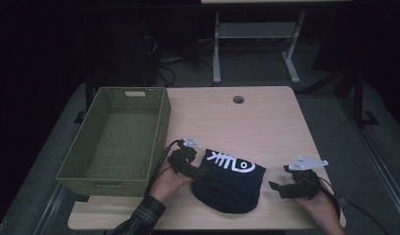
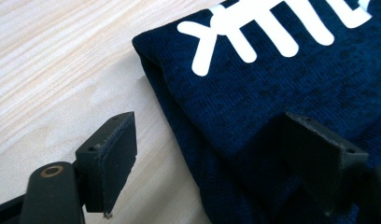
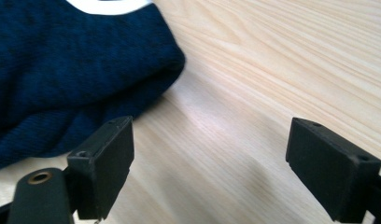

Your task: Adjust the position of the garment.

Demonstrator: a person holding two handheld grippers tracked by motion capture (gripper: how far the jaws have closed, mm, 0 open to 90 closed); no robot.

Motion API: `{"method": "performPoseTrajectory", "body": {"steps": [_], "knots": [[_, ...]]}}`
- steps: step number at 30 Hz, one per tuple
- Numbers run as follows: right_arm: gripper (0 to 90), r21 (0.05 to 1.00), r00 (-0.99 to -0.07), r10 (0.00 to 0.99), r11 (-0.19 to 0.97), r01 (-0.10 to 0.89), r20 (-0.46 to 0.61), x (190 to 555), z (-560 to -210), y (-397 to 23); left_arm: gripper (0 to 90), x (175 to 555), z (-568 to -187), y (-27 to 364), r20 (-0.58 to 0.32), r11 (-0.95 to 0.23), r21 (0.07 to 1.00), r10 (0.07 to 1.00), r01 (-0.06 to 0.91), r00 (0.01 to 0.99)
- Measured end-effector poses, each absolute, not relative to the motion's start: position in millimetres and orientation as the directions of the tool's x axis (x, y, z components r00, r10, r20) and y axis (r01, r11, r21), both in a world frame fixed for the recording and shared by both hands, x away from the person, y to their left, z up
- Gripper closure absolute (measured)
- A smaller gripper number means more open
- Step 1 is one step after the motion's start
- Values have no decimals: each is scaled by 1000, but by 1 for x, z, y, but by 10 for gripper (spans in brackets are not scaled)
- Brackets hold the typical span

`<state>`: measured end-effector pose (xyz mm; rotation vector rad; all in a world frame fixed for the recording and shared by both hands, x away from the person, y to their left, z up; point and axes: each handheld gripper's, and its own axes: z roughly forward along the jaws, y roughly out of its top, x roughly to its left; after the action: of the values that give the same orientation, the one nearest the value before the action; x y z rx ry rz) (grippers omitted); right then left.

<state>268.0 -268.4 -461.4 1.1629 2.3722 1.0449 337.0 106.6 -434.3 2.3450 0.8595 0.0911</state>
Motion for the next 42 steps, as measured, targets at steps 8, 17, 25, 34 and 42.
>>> {"method": "performPoseTrajectory", "body": {"steps": [8, 17, 25, 34, 42], "knots": [[145, 704, -618, 785, 415, 577, 43, 271, -467, -268, 184, 339, -446, 105, -155, -597, 560, 605, 574, 781], [142, 680, -607, 795, 434, 591, 19, 275, -473, -267, 229, 341, -455, 104, -195, -601, 553, 580, 577, 791], [139, 681, -606, 795, 434, 590, 18, 277, -476, -267, 438, 341, -455, 105, -255, -607, 562, 520, 562, 815], [118, 699, -605, 795, 416, 581, 30, 279, -479, -268, 659, 343, -456, 102, -312, -611, 554, 478, 566, 821], [91, 717, -609, 793, 407, 566, 31, 279, -482, -269, 742, 345, -451, 98, -303, -630, 534, 480, 564, 823]]}}
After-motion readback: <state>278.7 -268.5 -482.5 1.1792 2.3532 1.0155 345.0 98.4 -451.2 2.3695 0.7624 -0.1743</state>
